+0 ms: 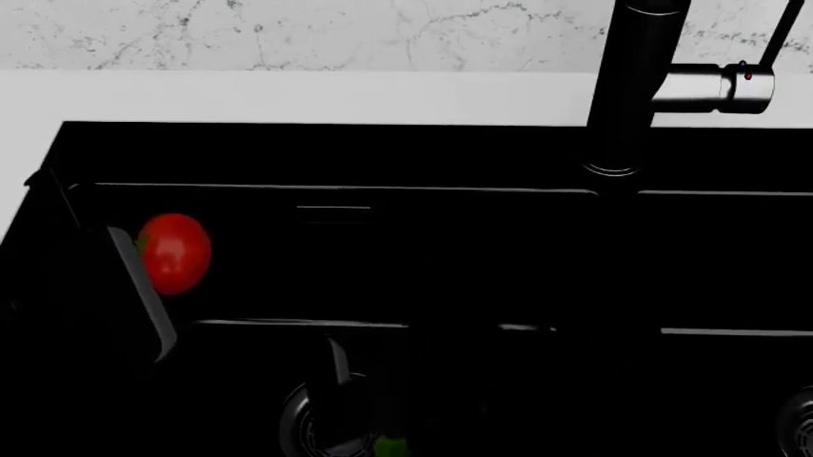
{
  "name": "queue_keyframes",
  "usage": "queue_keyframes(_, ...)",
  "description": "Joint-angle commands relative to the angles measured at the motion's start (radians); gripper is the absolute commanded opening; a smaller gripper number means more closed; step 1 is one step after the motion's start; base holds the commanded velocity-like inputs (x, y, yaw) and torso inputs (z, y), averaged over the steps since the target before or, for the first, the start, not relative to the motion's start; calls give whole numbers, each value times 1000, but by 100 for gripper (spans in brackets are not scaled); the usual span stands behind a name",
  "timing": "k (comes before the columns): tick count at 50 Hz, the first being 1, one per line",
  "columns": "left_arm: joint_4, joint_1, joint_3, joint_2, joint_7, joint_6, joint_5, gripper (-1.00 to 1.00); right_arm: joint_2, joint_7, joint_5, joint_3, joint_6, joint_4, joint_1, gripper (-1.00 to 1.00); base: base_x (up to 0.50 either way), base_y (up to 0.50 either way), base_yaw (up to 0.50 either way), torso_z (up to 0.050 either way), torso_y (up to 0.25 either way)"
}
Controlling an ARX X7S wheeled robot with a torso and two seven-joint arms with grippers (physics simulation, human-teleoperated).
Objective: Pick the vegetables from the sink and place them on the cutting board.
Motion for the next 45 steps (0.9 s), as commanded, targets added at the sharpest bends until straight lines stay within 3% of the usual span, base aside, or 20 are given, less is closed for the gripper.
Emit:
queue_keyframes(1,-31,1,-32,42,38,-2,-37,-100,-19,10,-25,12,42,-17,-51,100,41,0,9,0,0)
queue_keyframes(13,-43,6,-32,41,37,2,-40,-100,-19,-46,-51,9,53,-21,-79,100,42,0,6,0,0)
queue_keyframes(14,-49,4,-33,42,39,4,-41,-100,-19,-41,-55,8,54,-14,-79,-100,42,0,8,0,0)
queue_keyframes(28,-73,-1,-38,50,30,26,-41,-100,-19,-58,-31,11,46,-12,-71,-100,43,0,5,0,-2)
queue_keyframes(33,-53,-3,-74,64,43,-62,-113,-100,-19,-94,-11,15,36,-25,-40,-100,43,0,5,0,-2)
queue_keyframes(38,-41,-1,-81,67,44,-50,-124,-100,-19,-87,24,22,38,-27,-2,-100,43,0,6,0,0)
queue_keyframes(45,11,6,-84,54,34,-80,-129,-100,-19,-80,54,23,42,-27,37,-100,45,0,4,0,250)
